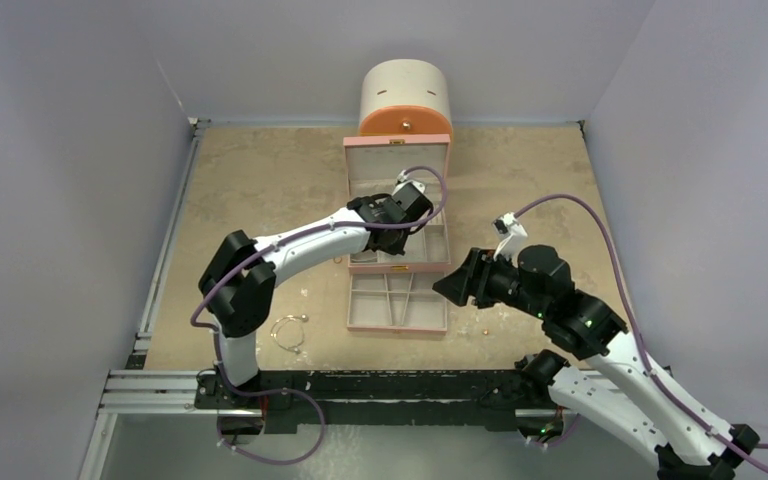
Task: Organize the mixed jewelry
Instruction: Place the jewelry in the jewelry box.
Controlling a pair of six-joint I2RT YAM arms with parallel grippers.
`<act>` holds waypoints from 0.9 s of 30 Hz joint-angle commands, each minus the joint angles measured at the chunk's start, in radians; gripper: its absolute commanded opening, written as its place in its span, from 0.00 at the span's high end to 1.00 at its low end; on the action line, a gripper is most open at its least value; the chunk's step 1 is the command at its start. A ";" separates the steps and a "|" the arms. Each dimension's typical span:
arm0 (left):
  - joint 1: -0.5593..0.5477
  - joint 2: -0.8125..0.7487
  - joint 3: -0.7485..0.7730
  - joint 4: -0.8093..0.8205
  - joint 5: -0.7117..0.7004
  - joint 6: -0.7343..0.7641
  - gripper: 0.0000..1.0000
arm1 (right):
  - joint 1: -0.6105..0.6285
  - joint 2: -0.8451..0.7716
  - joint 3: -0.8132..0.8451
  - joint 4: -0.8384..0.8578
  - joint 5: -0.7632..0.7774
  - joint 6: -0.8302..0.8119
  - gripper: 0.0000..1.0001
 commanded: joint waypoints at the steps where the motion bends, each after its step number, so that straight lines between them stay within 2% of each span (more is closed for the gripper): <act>1: 0.010 0.008 0.037 0.023 -0.002 0.017 1.00 | 0.005 -0.001 -0.009 0.058 -0.019 -0.018 0.35; 15: 0.023 -0.004 0.029 0.071 0.063 0.015 1.00 | 0.004 0.015 -0.014 0.073 -0.019 -0.019 0.35; 27: 0.025 -0.002 0.025 0.070 0.047 0.013 1.00 | 0.005 0.014 -0.011 0.069 -0.017 -0.016 0.35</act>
